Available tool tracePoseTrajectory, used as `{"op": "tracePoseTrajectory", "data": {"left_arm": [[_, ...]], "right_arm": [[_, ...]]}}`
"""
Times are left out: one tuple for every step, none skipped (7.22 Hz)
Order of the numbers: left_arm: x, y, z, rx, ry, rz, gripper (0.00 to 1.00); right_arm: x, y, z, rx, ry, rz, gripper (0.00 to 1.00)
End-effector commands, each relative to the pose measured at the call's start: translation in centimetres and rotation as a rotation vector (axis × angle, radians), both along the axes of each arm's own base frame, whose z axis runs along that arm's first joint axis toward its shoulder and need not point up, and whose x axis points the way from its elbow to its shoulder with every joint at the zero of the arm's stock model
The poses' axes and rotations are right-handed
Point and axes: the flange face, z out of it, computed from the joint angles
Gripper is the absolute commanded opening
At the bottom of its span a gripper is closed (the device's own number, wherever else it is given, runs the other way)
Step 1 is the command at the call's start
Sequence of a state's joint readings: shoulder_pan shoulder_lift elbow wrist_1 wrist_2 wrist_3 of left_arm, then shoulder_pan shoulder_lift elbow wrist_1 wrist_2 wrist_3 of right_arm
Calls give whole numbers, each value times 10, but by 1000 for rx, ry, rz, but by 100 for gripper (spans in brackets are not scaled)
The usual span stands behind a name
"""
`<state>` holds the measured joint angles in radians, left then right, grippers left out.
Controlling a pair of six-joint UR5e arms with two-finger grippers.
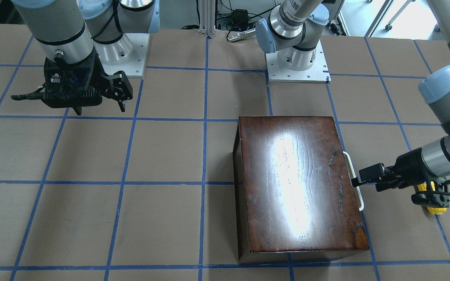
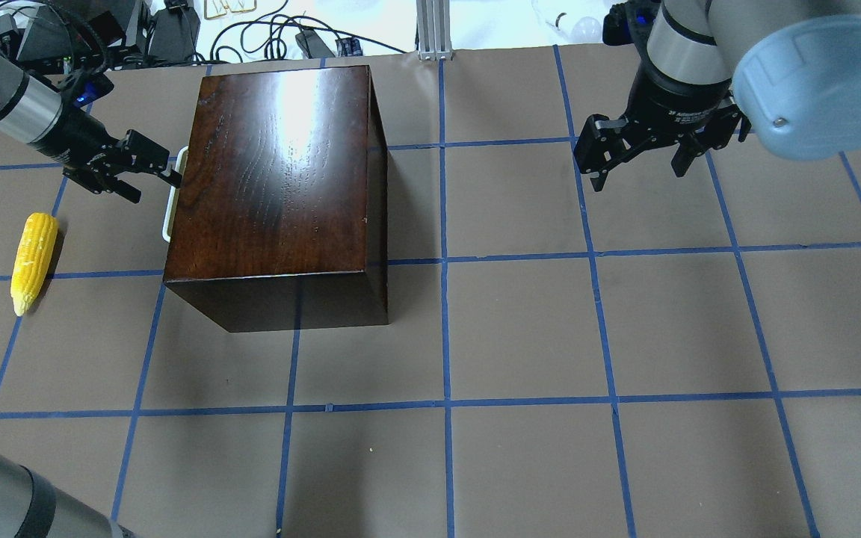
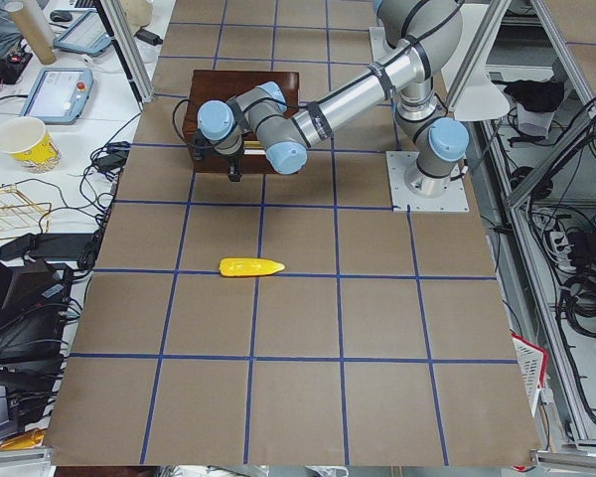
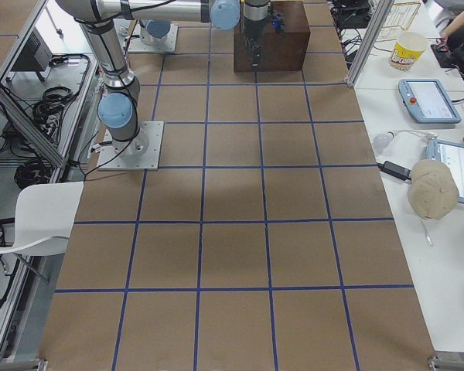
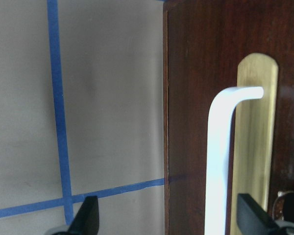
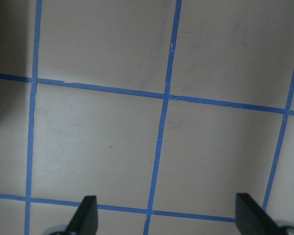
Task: Open drawer and put corn inside
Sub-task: 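Close the left gripper on the white drawer handle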
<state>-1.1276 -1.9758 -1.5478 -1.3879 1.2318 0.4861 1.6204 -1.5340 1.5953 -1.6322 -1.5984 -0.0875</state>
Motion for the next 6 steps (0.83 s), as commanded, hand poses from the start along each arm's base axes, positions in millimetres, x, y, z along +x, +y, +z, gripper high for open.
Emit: {"op": "tracePoseTrajectory", "data": {"left_arm": [[0,-1,-4,4,2,-3,100],[0,-2,-8,8,4,-3,100],[0,-3,-11,13,7,-3,100],[0,-3,-15,19,12,-5,100],[1,-3,-18,20,12,-13,100],[0,-1,-22,29,16,-13,100]], "right_arm": [[-1,0,0,-2,0,-2,100],[0,0,0,0,0,1,100],[1,0,0,0,0,1,100],[-1,0,0,0,0,-2,100],[0,0,0,0,0,1,100],[-1,0,0,0,0,-2,100]]}}
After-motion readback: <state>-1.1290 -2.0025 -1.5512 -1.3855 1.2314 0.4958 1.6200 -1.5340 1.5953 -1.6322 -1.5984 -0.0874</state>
